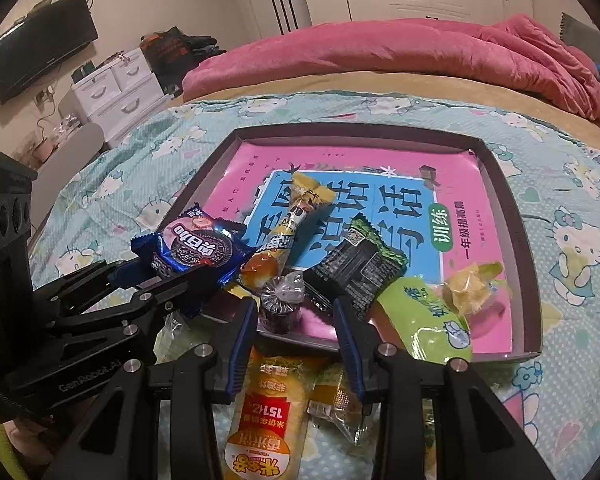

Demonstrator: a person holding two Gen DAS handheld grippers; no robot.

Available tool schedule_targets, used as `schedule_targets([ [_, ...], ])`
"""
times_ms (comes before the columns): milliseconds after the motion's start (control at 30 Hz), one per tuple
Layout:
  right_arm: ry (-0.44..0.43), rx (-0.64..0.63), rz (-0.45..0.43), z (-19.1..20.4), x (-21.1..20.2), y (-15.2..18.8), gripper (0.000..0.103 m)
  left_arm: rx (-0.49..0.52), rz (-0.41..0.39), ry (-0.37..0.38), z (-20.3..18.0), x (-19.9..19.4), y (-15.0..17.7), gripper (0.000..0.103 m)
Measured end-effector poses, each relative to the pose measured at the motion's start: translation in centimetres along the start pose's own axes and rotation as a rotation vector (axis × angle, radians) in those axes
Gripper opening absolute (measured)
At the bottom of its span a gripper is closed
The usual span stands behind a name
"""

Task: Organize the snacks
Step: 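Lower the blue cookie pack into the tray with the left gripper while the right releases the brown snack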

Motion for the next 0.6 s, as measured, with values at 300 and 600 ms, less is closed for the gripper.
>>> schedule_targets([
  [300, 0.003, 0.008, -0.002, -0.24, -0.26, -0.03, 0.04, -0.001, -0.007, -0.003, -0.02, -0.28, -0.12, 0.06],
  [600, 0.008, 0.025, -0.009, -0.75, -0.63, -0.27, 0.045, -0.007, -0.015, -0.004, 0.03, -0.46, -0.2, 0.067],
])
Point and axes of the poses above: each gripper's, at about its wrist camera, not at the fingertips, and x roughly the way its jaws point, z to its left, y to its underside, the point moved 9 cm from there along x, roughly the way its jaws point, and after that the axes turned 14 degrees about x, right-handed, at the moved point
